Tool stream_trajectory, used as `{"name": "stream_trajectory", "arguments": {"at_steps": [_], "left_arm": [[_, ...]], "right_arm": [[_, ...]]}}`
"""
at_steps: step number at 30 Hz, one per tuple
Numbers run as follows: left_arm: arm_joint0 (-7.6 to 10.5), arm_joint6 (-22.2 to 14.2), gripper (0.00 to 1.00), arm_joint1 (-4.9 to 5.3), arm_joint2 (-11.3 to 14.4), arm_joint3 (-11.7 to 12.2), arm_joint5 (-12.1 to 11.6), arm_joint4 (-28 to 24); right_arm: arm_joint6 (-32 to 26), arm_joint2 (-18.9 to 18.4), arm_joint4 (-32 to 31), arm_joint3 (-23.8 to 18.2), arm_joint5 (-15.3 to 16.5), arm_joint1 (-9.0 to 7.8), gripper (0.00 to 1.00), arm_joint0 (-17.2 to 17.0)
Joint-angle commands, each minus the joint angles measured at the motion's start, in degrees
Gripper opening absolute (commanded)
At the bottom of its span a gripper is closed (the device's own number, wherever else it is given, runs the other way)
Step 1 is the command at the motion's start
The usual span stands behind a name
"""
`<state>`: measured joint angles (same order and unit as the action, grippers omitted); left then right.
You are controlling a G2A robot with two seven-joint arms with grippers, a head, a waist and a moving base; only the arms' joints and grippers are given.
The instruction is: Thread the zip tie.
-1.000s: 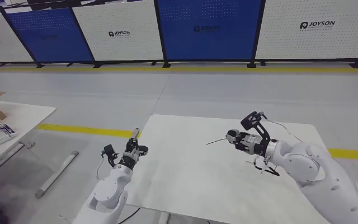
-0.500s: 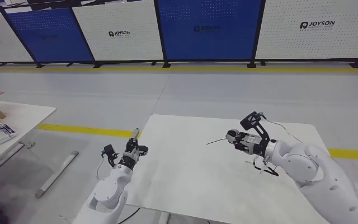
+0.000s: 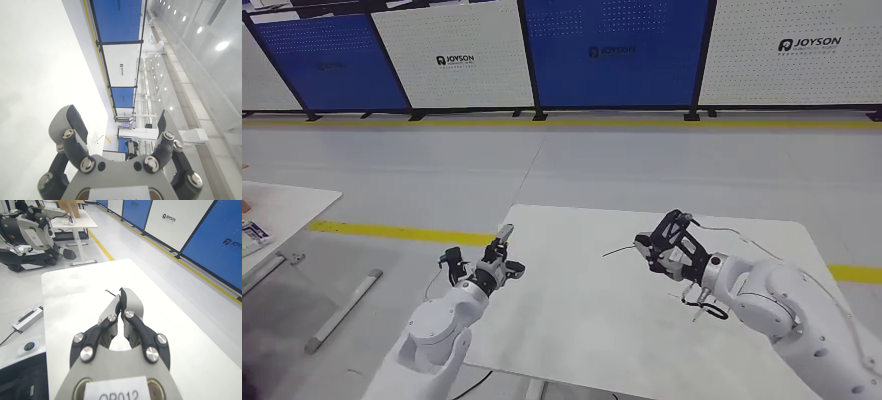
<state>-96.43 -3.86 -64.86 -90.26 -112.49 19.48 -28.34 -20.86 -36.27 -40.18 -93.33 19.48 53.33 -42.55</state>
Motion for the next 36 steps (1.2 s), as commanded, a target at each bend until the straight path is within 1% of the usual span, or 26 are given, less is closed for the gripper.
{"name": "stream_trajectory", "arguments": {"at_steps": [1, 2, 3, 4, 14, 16, 17, 19, 22, 25, 27, 29, 33, 34, 36], "left_arm": [[0.97, 0.48, 1.0, 0.42, 2.6, 1.25, 0.0, -1.43], [1.51, 0.65, 1.0, 0.64, 3.63, 2.03, 0.0, -2.89], [2.44, 1.38, 1.0, 1.02, 4.88, 3.0, 0.0, -4.78], [3.31, 2.27, 1.0, 1.35, 5.66, 3.59, 0.0, -5.69], [3.31, 2.27, 1.0, 1.35, 5.66, 3.59, 0.0, -5.69], [3.03, 1.68, 1.0, 1.29, 6.27, 4.02, 0.0, -6.82], [3.03, 1.82, 1.0, 1.34, 6.73, 4.33, 0.0, -8.02], [3.55, 2.72, 1.0, 1.52, 7.62, 4.52, 0.0, -9.35], [4.87, 4.43, 1.0, 2.02, 9.42, 4.84, 0.0, -11.0], [6.22, 5.24, 1.0, 2.9, 11.5, 5.58, 0.0, -15.04], [7.73, 7.07, 1.0, 3.73, 12.87, 5.85, 0.0, -18.57], [8.95, 8.43, 1.0, 4.59, 14.54, 6.2, 0.0, -22.25], [12.39, 12.37, 1.0, 6.98, 18.56, 6.69, 0.0, -28.68], [13.68, 13.92, 1.0, 7.72, 19.89, 6.92, 0.0, -30.32], [13.68, 13.92, 1.0, 7.72, 19.89, 6.92, 0.0, -30.32]], "right_arm": [[0.22, 1.82, -0.75, 0.08, 0.0, -0.63, 0.0, 0.97], [0.28, 2.64, -0.83, 0.16, 0.0, -0.87, 0.0, 1.46], [0.48, 3.65, -0.25, 0.38, 0.0, -1.18, 0.0, 2.07], [0.55, 3.87, 0.1, 0.5, 0.0, -1.24, 0.0, 2.21], [0.55, 3.87, 0.1, 0.5, 0.0, -1.24, 0.0, 2.21], [0.55, 3.87, 0.1, 0.5, 0.0, -1.24, 0.0, 2.21], [0.81, 3.74, -0.69, 0.28, -0.15, -1.22, 0.0, 1.92], [2.66, 3.46, -4.51, -1.22, 0.0, -1.19, 0.0, 1.77], [6.39, 3.37, -10.0, -2.81, 0.0, -1.49, 0.0, 1.2], [8.22, 4.43, -15.43, -4.47, 0.0, -2.11, 0.0, 1.43], [8.55, 5.82, -17.56, -5.43, 0.0, -2.61, 0.0, 2.08], [8.43, 7.05, -18.31, -5.83, 0.0, -3.01, 0.0, 2.84], [8.24, 9.56, -17.77, -5.64, 0.0, -3.56, 0.0, 4.62], [8.24, 9.56, -17.77, -5.64, 0.0, -3.56, 0.0, 4.62], [8.24, 9.56, -17.77, -5.64, 0.0, -3.56, 0.0, 4.62]]}}
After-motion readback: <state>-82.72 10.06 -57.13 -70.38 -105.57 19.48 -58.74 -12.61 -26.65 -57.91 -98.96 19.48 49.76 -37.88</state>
